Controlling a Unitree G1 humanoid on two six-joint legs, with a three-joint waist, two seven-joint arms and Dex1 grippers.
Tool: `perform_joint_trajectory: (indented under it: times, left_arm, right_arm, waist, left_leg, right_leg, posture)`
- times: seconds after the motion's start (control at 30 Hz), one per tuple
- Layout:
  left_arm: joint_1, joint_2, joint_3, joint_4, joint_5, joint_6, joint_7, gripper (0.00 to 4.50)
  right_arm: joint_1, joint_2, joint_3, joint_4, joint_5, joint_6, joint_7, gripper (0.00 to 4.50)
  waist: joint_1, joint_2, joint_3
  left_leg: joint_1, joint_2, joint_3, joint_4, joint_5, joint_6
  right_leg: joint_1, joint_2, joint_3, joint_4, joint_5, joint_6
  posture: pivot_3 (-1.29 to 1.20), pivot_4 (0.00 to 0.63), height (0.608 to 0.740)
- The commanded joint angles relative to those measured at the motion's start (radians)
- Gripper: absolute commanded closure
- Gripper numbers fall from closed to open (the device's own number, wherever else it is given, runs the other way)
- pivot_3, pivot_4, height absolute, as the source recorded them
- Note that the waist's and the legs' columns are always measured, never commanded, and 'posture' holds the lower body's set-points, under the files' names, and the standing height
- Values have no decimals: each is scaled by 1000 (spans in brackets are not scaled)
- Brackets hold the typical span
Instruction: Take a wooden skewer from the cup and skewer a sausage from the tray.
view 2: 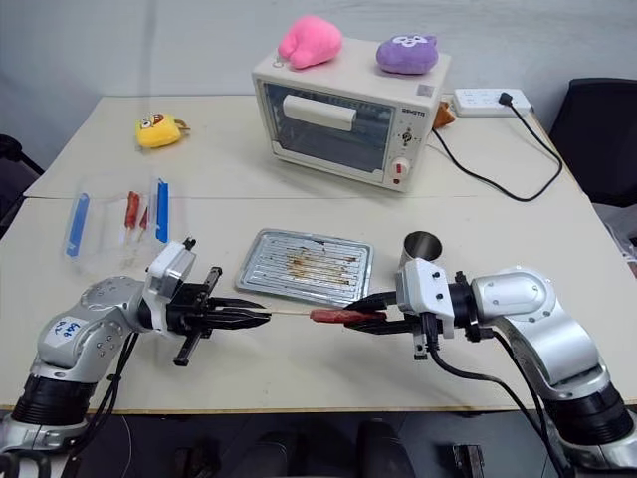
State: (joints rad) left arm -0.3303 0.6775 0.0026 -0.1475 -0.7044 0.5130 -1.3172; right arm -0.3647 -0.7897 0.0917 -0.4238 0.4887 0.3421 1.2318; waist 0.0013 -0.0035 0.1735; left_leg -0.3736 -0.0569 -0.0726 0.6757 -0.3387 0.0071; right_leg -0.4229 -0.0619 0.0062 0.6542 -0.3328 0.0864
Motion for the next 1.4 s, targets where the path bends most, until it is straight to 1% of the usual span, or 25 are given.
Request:
perform_joint_trajectory:
  times: [0.03,0.2,0.43,0.53,0.6,0.73,0.9,0.97,1.03,1.1,1.17,1.2,1.23,1.3,1.4]
  left_arm:
    - [-11,0,-1,-8,4,-6,-8,4500]
    - [-16,-8,-6,-4,9,-8,-4,4500]
    - [-29,-45,-21,-2,19,-9,17,4500]
    - [-30,-56,-18,0,22,-10,19,4500]
    - [-29,-59,-12,-2,19,-9,20,4500]
    - [-13,-54,9,-5,7,-7,14,4500]
    - [9,-54,51,-7,-2,-21,28,4500]
    - [26,-58,91,-11,-15,-24,50,4500]
    - [51,-61,137,-21,-29,-27,81,4500]
    - [80,-69,202,-26,-54,-26,129,4500]
    - [114,-88,281,-37,-80,-26,203,4500]
    - [128,-98,313,-40,-88,-28,238,4500]
    - [137,-122,356,-42,-102,-30,300,4500]
    - [138,-178,447,-23,-114,-51,449,4500]
    - [97,-256,553,35,-65,-154,651,4500]
  right_arm:
    - [-39,14,15,-23,12,22,-13,3640]
    - [-72,12,41,-37,0,53,-19,3640]
    - [-125,44,80,-61,3,115,-55,3640]
    - [-122,45,80,-62,2,139,-64,3640]
    - [-117,42,62,-66,32,187,-84,3640]
    - [-109,35,39,-66,32,164,-84,2931]
    - [-65,29,-30,-56,48,106,-72,1607]
    - [-27,31,-84,-48,44,48,-72,1042]
    - [14,71,-176,-31,102,-33,-59,576]
    - [63,97,-271,-29,184,-54,-60,94]
    - [139,72,-347,-49,257,14,-75,43]
    - [170,69,-377,-60,289,36,-88,43]
    - [206,82,-417,-75,353,60,-110,43]
    - [271,135,-460,-108,347,-6,-147,43]
    - [368,215,-469,-168,299,-86,-211,43]
  waist:
    - [0,0,0]
    - [1,0,0]
    - [1,0,0]
    - [0,0,0]
    - [1,0,0]
    - [0,0,0]
    - [1,0,0]
    - [2,0,0]
    - [2,0,0]
    - [2,0,0]
    - [2,0,0]
    - [3,0,0]
    - [4,0,0]
    - [10,0,0]
    - [20,0,0]
  left_leg:
    - [0,0,0,0,0,0]
    - [0,0,0,1,0,0]
    - [0,0,0,1,0,0]
    - [0,0,0,2,0,0]
    - [0,0,0,2,0,0]
    - [0,0,0,2,0,0]
    - [0,0,0,2,-1,0]
    - [0,0,0,2,-1,0]
    - [0,0,0,2,-1,1]
    - [0,0,0,2,-1,1]
    - [0,0,0,2,-1,1]
    - [0,0,0,2,-1,1]
    - [0,0,0,2,-1,1]
    - [0,0,0,2,-1,1]
    - [1,0,0,4,-2,1]
  right_leg:
    - [0,0,0,0,0,0]
    - [0,0,0,0,0,0]
    - [0,0,0,0,0,0]
    - [0,0,0,0,0,0]
    - [0,0,0,1,0,0]
    - [0,0,0,1,0,0]
    - [0,0,0,1,0,0]
    - [0,0,0,1,0,0]
    - [0,0,0,0,0,0]
    - [0,0,0,1,0,0]
    - [0,0,0,1,0,0]
    - [1,0,0,1,0,0]
    - [1,0,0,1,0,0]
    - [1,0,0,1,0,0]
    - [2,0,0,2,0,0]
  posture:
    - [0,150,740]
    - [0,150,740]
    - [0,150,740]
    - [0,150,740]
    - [0,150,740]
    - [0,150,740]
    - [0,150,740]
    - [0,150,740]
    - [0,150,740]
    - [0,150,740]
    - [0,150,740]
    - [0,150,740]
    - [0,150,740]
    - [0,150,740]
    - [0,150,740]
